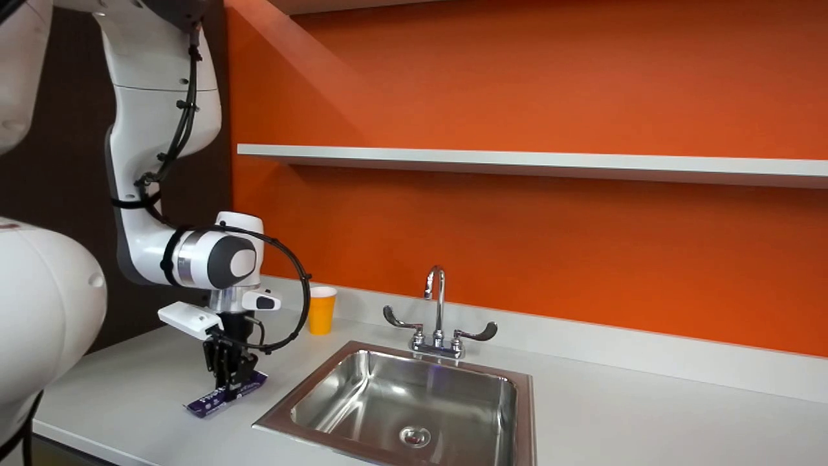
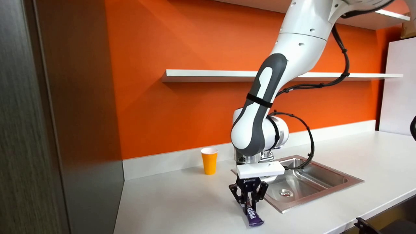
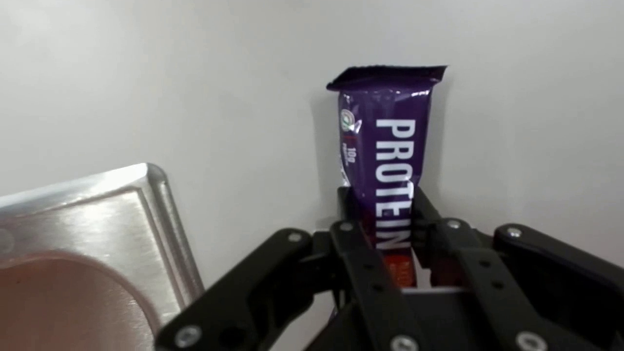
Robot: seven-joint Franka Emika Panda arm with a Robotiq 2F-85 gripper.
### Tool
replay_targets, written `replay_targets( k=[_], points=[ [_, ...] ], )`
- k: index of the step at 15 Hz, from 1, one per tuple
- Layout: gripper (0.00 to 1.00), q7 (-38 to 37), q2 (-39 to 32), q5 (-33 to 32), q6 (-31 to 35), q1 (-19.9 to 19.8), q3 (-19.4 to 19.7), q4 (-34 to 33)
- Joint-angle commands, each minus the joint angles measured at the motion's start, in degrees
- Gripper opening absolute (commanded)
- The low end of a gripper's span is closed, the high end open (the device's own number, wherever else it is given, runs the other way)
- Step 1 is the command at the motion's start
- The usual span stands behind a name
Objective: Put the blue packet inside the sink
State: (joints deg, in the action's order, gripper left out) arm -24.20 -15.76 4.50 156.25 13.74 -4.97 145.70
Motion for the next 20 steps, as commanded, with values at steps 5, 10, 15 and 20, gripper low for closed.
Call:
replay_targets(
  k=[5, 10, 15, 20],
  points=[
    [0.07, -3.6, 5.96, -3.07, -2.21, 0.32, 3.2, -1.47],
    [0.07, -3.9, 9.14, -4.11, -3.22, -1.75, 4.24, -2.57],
    [0.07, 0.35, 8.95, -1.42, -3.19, -6.59, 5.72, -5.6],
    [0.07, 3.7, 5.72, 0.24, -4.24, -11.45, 7.7, -10.05]
  ],
)
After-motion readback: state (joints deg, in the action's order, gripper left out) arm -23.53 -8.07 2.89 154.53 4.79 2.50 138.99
